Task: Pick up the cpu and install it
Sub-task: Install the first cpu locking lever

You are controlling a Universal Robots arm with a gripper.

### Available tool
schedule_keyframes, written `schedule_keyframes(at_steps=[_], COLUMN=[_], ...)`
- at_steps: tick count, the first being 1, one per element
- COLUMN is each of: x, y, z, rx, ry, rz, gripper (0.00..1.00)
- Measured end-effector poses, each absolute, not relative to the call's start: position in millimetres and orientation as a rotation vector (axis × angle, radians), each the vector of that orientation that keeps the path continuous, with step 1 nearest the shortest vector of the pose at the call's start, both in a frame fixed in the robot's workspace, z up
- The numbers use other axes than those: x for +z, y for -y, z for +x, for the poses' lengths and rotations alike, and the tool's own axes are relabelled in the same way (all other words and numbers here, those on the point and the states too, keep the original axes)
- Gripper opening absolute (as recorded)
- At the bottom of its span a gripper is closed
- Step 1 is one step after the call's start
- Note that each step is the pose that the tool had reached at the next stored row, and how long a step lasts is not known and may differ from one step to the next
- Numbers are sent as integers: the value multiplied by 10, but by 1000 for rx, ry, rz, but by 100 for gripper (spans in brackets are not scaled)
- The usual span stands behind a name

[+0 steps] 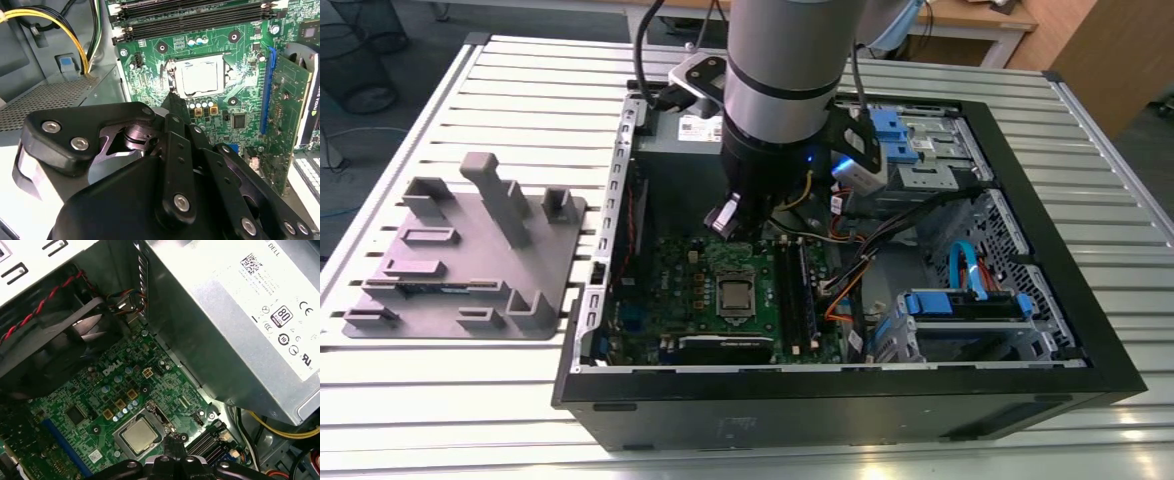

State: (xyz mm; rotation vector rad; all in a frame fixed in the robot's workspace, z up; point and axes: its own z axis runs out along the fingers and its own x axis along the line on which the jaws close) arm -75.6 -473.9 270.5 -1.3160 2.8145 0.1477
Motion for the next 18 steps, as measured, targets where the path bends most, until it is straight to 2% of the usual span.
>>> schedule_keyframes(at_steps=[18], x=[2627], y=[4614], z=[-742], rx=[144], ry=[-2878], rz=[-1158], gripper=[11])
